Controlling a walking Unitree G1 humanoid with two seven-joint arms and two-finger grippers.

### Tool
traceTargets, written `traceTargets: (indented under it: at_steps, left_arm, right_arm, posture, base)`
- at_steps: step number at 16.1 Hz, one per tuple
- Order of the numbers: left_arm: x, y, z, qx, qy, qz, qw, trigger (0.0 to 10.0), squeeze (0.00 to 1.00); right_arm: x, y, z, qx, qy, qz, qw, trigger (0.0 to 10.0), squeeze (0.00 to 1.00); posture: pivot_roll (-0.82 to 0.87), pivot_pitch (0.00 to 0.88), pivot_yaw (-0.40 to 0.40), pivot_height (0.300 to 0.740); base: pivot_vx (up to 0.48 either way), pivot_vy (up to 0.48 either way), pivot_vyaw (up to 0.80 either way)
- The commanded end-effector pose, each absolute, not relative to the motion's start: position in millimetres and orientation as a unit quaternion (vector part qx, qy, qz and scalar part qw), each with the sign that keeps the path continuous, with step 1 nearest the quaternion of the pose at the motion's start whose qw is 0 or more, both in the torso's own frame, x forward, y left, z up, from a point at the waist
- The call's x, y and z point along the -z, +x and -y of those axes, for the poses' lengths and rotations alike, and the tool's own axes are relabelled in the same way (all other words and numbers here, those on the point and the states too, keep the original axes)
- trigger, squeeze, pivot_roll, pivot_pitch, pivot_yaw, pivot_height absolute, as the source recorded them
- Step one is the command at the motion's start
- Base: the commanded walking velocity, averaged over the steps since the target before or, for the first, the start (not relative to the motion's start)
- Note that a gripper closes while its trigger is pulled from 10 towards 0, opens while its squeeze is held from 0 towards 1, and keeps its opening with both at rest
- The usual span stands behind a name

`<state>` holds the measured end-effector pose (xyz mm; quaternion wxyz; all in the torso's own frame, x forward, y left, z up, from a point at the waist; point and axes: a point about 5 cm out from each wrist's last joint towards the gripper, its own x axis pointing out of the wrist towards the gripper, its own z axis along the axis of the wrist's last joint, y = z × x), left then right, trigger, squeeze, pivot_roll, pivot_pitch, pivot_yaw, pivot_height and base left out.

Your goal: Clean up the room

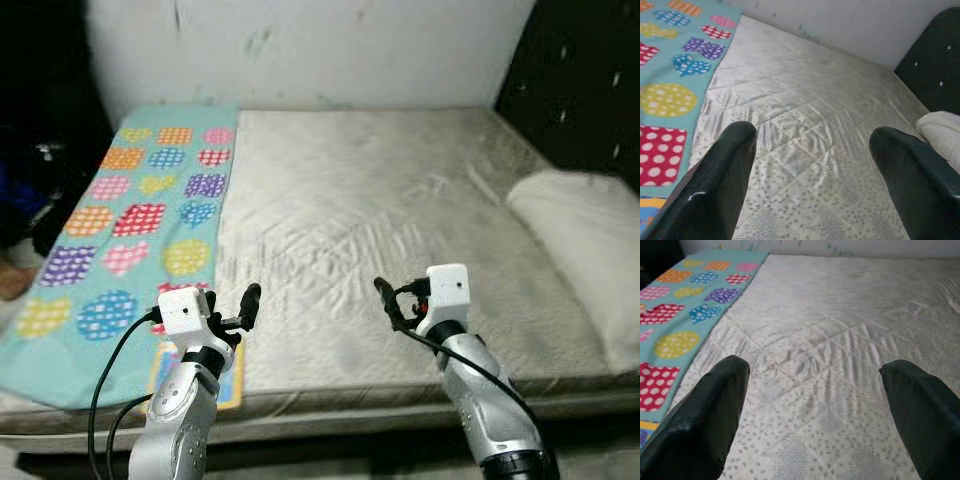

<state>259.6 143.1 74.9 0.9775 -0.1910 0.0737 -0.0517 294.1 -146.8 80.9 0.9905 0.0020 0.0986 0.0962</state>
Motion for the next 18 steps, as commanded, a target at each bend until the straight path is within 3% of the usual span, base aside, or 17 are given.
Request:
traceTargets:
  at_steps: [1,8,18]
  left_arm:
    - [-76,261,-137,0.058,-0.189,-0.075,0.977,10.0,0.0]
    - [-75,260,-137,0.057,-0.186,-0.074,0.978,10.0,0.0]
    - [-78,258,-137,0.07,-0.189,-0.063,0.977,10.0,0.0]
  right_arm:
    - [-79,292,154,-0.087,0.002,-0.103,0.991,10.0,0.0]
    - [-76,289,150,-0.106,-0.005,-0.109,0.988,10.0,0.0]
    - [-74,287,144,-0.134,-0.011,-0.116,0.984,10.0,0.0]
  posture:
    - [-0.11,0.0,-0.016,0.74]
    - [-0.11,0.0,-0.015,0.74]
    - [-0.1,0.0,-0.013,0.74]
  base:
    - [0.0,0.48,0.0]
    - [0.0,0.48,0.0]
    - [0.0,0.0,0.08]
